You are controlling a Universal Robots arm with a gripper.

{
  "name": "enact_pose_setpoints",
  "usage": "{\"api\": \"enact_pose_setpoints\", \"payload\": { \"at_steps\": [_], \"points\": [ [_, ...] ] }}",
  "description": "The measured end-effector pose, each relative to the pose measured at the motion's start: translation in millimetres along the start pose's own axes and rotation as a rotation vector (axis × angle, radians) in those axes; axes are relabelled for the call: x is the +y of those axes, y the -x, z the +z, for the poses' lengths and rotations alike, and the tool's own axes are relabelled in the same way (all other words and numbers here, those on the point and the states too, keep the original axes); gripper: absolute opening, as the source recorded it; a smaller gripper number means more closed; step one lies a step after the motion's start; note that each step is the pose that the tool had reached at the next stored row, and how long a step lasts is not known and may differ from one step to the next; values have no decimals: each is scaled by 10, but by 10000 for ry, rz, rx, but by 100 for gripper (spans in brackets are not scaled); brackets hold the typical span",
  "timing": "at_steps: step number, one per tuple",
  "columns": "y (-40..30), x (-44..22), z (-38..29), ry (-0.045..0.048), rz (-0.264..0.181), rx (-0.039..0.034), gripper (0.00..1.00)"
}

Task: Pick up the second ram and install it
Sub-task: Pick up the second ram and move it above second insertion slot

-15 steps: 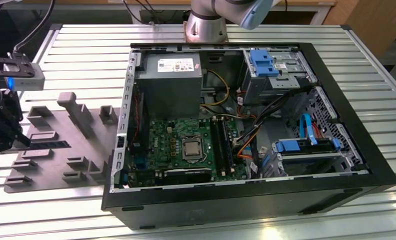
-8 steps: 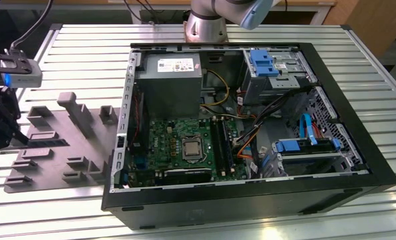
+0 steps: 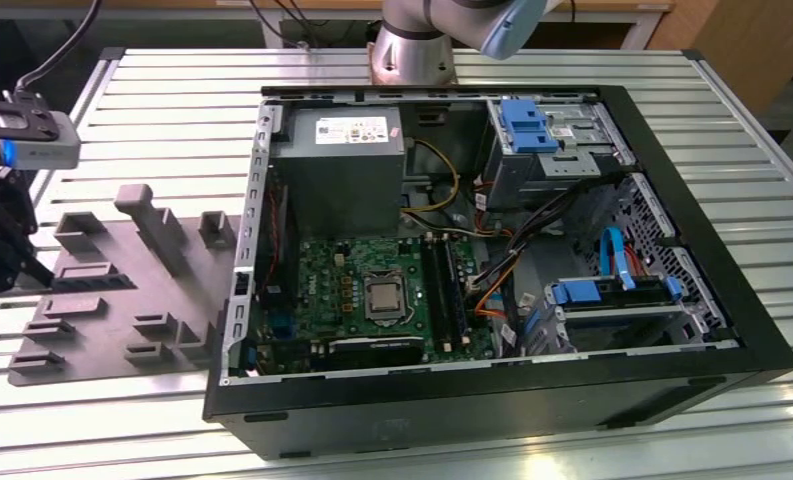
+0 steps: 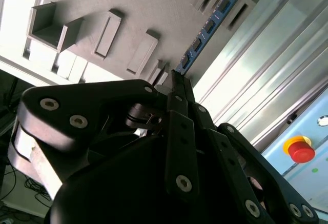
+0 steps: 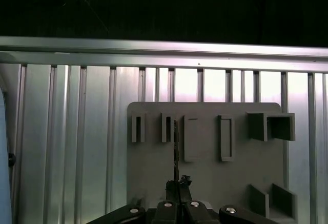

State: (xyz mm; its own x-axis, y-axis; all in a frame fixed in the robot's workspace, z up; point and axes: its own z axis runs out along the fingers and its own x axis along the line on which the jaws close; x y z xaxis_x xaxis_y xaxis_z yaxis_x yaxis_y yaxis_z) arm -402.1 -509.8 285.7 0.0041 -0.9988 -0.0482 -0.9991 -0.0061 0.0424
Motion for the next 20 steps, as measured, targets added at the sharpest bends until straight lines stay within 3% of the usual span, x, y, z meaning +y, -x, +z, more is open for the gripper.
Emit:
{"api": "enact_pose_setpoints", "payload": {
  "at_steps": [20],
  "points": [
    [7,5,-109,0,1,-12,12]
  ]
}}
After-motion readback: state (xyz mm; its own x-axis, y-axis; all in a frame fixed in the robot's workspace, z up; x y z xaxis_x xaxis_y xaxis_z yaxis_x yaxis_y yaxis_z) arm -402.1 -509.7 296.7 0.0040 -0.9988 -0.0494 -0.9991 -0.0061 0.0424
